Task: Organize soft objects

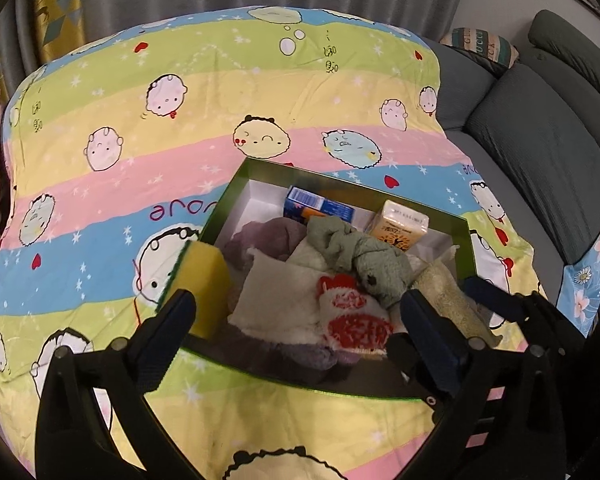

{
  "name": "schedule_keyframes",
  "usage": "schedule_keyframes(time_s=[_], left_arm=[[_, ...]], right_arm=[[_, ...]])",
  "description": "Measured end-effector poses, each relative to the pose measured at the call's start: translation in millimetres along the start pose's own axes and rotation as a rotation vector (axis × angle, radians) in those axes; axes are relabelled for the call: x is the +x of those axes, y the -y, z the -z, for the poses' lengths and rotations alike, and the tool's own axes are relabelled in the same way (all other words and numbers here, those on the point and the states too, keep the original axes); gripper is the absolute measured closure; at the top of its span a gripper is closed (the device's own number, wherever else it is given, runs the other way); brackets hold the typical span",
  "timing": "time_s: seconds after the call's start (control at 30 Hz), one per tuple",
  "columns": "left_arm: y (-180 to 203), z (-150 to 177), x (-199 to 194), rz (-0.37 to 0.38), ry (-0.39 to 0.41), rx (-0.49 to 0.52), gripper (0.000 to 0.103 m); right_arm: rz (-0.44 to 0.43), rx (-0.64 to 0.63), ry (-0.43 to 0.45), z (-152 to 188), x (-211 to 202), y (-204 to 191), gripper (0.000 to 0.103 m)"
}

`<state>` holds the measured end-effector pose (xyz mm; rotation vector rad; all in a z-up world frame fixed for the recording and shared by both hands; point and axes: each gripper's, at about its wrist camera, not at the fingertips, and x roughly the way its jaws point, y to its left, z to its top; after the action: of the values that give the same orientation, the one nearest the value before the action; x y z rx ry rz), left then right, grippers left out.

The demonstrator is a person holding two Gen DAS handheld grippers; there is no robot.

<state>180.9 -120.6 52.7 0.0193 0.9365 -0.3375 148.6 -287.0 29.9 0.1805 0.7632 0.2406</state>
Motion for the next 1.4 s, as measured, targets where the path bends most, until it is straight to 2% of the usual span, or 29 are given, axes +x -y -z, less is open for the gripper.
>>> schedule_keyframes(time_s=[0.03, 0.27, 0.37, 0.53, 0.8, 1.0, 1.4], left_arm=[[-0.1, 0.8, -2.7, -0.001, 0.001, -0.001, 0.001], [-1.3, 3.4, -18.4, -0.046, -0.01, 0.023, 0.001], [-2.7, 3.4, -22.4, -0.081, -0.022, 0.018, 0.001], [-4.4, 4.8, -26.6, -0.081, -0.049, -0.014, 0.001], [-11.6, 7.3, -32.9, -0.233, -0.071, -0.065, 0.001], [-17.0, 6.5, -31.3, -0.196, -0.108, -0.104, 0.001], [-14.2, 6.9, -27.5, -0.212, -0.12, -0.107, 0.001]], right_arm=[[0.01, 0.004, 0.0, -1.1, -0.5, 0.1, 0.005], [0.09, 0.104, -0.073, -4.6, 1.3, 9.1, 0.004], [0.079, 0.13, -0.131, -4.9, 6.5, 12.9, 0.004], [0.09, 0.132, -0.122, -2.2, 1.4, 11.9, 0.004], [0.11, 0.14, -0.13, -3.7, -1.9, 16.2, 0.004], [0.119, 0.137, -0.13, -4.0, -5.5, 16.3, 0.004], [0.143, 0.127, -0.134, -3.9, -6.3, 17.8, 0.004]])
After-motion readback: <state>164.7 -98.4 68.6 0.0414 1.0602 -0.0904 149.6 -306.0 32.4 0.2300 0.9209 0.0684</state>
